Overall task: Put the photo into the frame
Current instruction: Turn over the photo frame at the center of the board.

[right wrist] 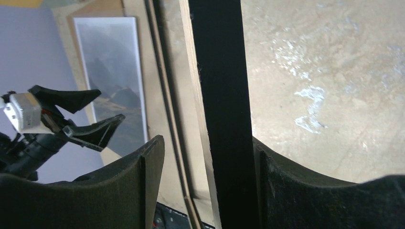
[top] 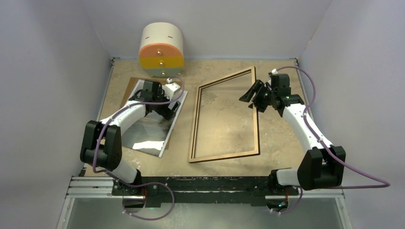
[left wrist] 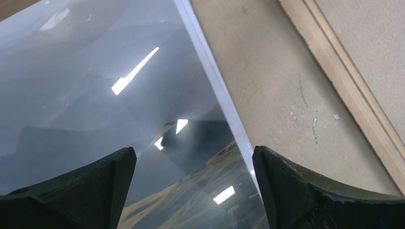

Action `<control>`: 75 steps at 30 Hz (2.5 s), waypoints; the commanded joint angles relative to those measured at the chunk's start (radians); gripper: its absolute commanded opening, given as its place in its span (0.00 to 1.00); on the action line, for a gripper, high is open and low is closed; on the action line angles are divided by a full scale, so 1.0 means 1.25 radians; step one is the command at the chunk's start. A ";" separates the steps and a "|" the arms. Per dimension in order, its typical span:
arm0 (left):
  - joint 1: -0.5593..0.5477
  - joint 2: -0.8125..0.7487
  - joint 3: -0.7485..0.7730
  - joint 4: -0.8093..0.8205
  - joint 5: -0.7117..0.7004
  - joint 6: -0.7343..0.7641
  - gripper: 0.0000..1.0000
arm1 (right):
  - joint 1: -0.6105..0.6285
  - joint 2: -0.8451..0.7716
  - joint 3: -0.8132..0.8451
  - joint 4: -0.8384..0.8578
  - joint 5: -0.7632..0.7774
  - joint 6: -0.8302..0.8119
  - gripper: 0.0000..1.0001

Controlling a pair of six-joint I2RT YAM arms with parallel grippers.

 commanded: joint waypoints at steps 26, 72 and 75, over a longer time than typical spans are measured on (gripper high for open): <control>-0.197 0.103 -0.093 0.174 -0.182 0.090 1.00 | -0.030 0.151 -0.196 0.201 0.062 -0.041 0.77; 0.187 -0.028 0.256 -0.185 -0.069 0.136 0.99 | 0.336 0.245 0.233 0.119 0.370 0.012 0.91; 0.278 -0.017 0.242 -0.164 -0.120 0.134 0.99 | 0.472 0.341 0.336 0.126 0.388 0.031 0.92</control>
